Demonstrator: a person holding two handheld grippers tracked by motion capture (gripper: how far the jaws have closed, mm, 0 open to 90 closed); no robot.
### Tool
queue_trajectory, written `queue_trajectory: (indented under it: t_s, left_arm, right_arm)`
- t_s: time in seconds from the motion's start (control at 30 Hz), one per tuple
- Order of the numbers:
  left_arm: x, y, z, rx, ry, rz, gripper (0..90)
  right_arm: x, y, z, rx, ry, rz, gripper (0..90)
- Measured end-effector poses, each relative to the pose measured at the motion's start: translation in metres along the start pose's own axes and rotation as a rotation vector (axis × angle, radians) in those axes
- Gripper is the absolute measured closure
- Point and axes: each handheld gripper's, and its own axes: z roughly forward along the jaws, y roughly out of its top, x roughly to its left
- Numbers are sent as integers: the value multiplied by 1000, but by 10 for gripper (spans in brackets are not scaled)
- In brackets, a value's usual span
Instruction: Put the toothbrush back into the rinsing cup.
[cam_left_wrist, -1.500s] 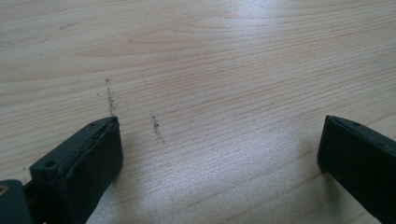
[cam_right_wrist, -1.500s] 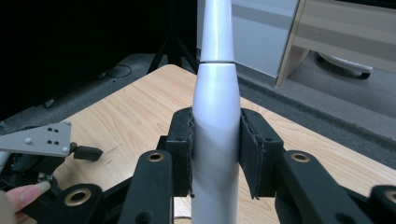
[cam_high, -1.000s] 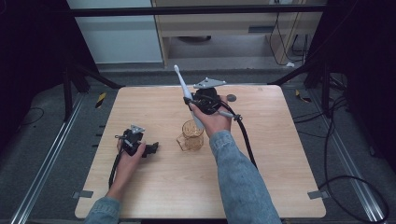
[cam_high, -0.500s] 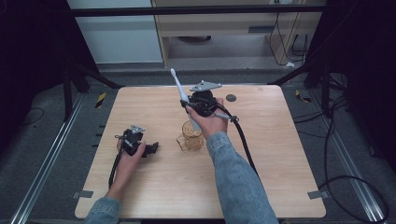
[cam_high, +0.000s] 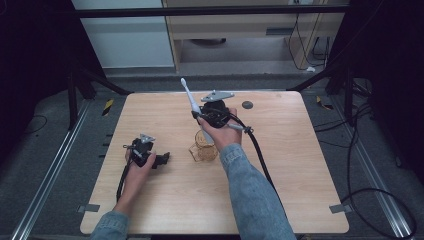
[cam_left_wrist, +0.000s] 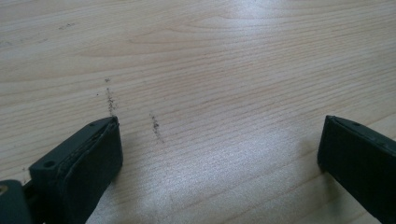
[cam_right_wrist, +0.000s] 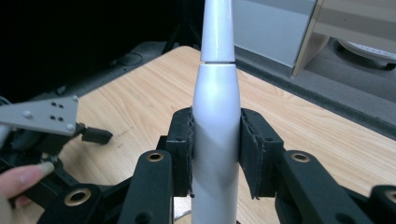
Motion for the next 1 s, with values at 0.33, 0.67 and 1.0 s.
queue_trajectory:
  t_s: [0.33,0.67,1.0]
  left_arm:
    - [0,0,0,2,0,3,0]
    - [0,0,0,2,-1,3,0]
    - [0,0,0,2,-1,3,0]
  right_arm:
    - [-1,-9,3,20,-5,10,667]
    - [-1,-17,7,33,-8,9,667]
    - [-1,-23,9,46,-15,1,666]
